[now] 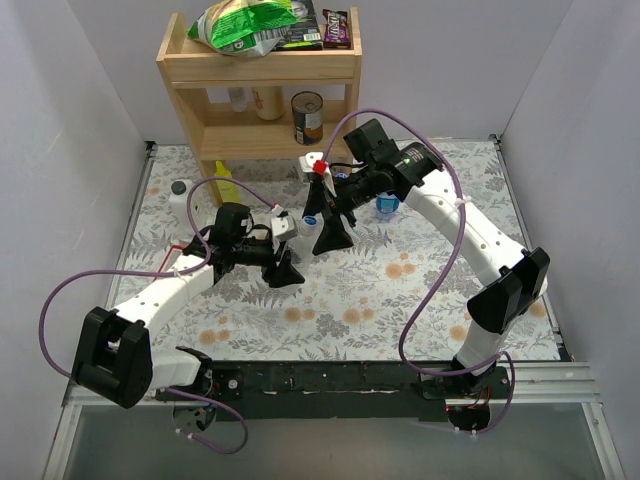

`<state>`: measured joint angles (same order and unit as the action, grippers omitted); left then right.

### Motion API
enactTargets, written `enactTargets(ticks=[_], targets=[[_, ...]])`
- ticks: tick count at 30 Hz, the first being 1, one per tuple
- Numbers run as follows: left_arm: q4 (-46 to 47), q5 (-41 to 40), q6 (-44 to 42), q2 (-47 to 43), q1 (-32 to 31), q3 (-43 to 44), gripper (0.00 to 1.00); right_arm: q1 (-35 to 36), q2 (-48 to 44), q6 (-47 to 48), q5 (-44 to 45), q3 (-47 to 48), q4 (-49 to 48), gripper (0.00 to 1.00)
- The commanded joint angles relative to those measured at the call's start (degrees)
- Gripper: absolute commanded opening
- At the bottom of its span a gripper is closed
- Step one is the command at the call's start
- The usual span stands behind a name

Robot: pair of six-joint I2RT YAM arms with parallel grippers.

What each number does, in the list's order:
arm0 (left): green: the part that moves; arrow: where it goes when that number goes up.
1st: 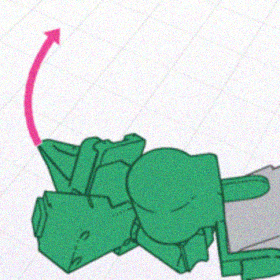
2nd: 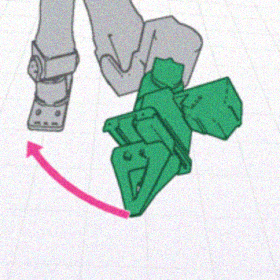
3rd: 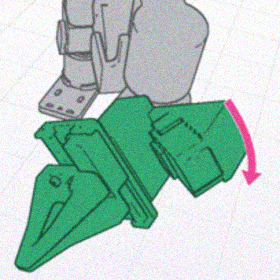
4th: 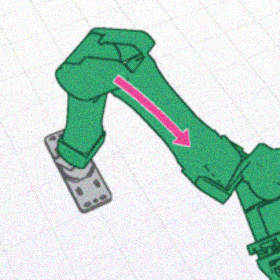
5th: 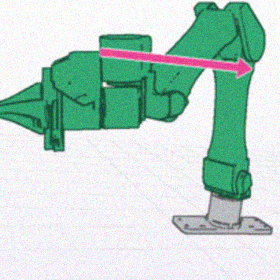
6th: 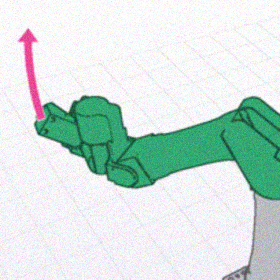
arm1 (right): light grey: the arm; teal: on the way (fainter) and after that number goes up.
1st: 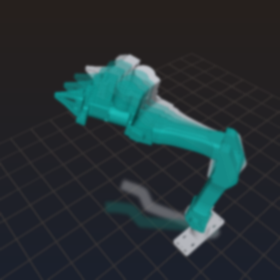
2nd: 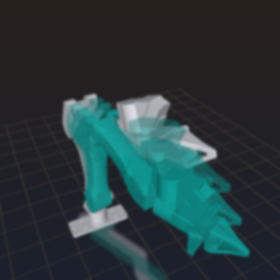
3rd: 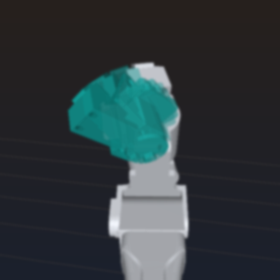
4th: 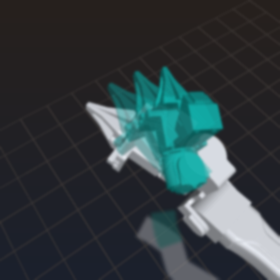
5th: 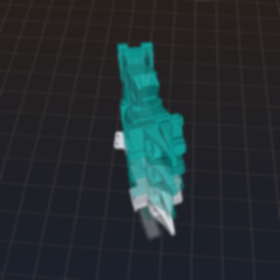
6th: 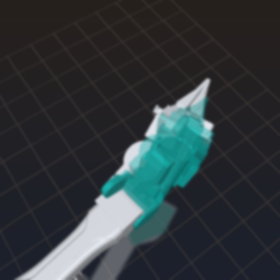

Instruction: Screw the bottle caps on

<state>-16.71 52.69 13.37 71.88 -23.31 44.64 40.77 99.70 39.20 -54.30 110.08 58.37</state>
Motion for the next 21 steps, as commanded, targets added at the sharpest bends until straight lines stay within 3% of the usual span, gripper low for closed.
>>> enactTargets(ticks=[1,14,21], targets=[[2.9,0.8,4.6,-0.5,1.1,1.5,0.00,0.4,-2.1,0.7,0.4,-0.2,1.8,0.98],[6.8,-0.1,7.6,-2.4,2.8,-1.0,0.00,-0.6,-6.4,0.6,8.9,-5.3,6.4,0.98],[-1.6,3.9,-1.1,-1.6,1.4,1.0,0.00,-6.7,-4.4,-8.2,1.7,-1.3,-1.4,0.97]])
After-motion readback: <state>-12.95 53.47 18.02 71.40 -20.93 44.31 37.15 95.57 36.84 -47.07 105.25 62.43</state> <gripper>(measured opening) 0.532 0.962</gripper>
